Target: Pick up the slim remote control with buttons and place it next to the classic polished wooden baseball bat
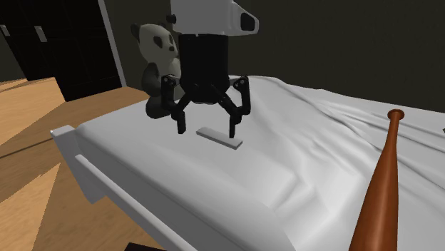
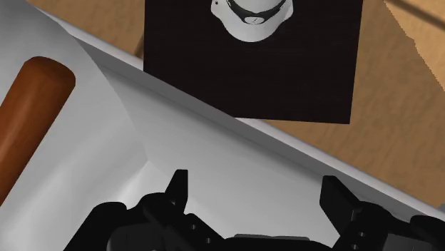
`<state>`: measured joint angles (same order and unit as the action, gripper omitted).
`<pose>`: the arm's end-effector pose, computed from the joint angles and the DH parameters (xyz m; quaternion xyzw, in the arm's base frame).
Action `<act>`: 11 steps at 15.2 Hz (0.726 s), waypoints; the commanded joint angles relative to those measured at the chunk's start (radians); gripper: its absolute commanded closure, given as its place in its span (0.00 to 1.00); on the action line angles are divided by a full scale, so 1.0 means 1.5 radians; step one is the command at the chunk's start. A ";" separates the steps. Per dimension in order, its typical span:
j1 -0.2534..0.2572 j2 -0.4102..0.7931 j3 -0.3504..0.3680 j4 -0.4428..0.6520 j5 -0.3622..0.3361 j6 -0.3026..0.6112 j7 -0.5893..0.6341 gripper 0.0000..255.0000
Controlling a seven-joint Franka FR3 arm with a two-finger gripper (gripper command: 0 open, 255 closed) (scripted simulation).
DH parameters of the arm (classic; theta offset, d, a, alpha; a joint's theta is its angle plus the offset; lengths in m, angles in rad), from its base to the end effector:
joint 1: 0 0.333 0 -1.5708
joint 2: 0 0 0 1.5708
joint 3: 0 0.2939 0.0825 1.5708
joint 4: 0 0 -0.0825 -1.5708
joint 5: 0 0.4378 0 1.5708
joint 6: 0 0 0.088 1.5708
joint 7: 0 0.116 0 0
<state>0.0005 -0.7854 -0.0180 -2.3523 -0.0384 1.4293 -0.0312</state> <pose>0.3591 -0.0121 0.5564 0.9975 0.0085 -0.0690 0.0113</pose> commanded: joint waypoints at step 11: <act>0.046 0.202 -0.067 0.023 -0.032 0.207 -0.189 0.00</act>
<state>0.0611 -0.5275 -0.1088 -2.3387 -0.0845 1.7079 -0.2826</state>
